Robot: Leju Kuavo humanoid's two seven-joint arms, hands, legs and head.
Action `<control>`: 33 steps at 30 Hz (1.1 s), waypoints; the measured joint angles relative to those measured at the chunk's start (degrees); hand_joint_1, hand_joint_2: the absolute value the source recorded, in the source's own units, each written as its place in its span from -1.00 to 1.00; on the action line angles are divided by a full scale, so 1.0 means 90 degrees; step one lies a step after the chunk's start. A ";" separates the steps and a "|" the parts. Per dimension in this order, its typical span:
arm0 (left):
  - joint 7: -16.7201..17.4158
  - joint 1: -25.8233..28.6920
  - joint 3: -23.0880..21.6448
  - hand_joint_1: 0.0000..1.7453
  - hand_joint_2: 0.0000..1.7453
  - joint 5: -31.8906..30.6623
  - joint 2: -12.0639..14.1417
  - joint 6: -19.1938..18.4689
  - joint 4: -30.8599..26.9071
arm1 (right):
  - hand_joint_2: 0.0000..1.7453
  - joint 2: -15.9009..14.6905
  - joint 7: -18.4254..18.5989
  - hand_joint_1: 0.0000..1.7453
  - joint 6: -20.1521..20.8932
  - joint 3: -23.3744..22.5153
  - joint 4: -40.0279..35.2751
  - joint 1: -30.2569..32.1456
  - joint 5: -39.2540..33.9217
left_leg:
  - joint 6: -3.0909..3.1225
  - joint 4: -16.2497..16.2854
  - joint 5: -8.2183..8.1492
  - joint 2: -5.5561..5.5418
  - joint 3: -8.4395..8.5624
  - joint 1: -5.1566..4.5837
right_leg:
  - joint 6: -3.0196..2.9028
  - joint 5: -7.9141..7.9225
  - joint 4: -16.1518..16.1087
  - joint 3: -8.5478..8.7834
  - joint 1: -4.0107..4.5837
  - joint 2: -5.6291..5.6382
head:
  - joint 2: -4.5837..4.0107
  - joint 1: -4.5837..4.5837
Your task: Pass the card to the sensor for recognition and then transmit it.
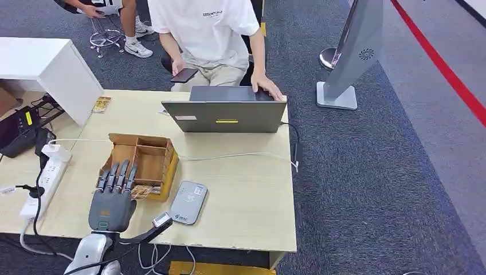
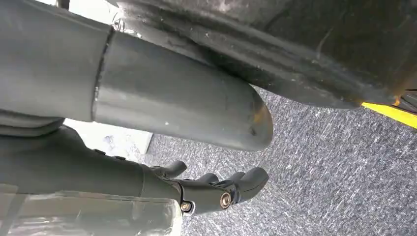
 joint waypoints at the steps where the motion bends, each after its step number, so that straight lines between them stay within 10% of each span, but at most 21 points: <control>1: -0.0005 0.0000 -0.0002 1.00 1.00 0.0041 0.0010 -0.0002 0.0005 | -1.00 0.0000 0.0000 -1.00 0.0000 0.0000 -0.0002 0.0000 0.0000 | 0.0000 0.0000 0.0000 0.0000 0.0000 0.0000 | 0.0000 0.0000 0.0000 0.0000 0.0000 0.0000 | 0.0000 0.0000; 24: -0.0112 0.0089 -0.0002 1.00 1.00 0.0430 0.0078 -0.0080 -0.0027 | -1.00 -0.0002 -0.0012 -1.00 0.0000 0.0019 -0.0002 -0.0003 -0.0041 | 0.0000 0.0000 0.0000 0.0000 0.0000 0.0000 | 0.0000 0.0000 0.0000 0.0001 0.0000 0.0000 | 0.0000 0.0000; 33: 0.0170 0.0398 -0.0010 1.00 1.00 0.0240 0.0143 -0.0204 -0.1325 | -1.00 -0.0002 -0.0012 -1.00 0.0000 0.0019 0.0000 0.0001 -0.0180 | 0.0000 0.0000 0.0000 0.0000 0.0000 0.0000 | 0.0000 0.0000 0.0000 -0.0002 0.0000 0.0000 | 0.0000 -0.0002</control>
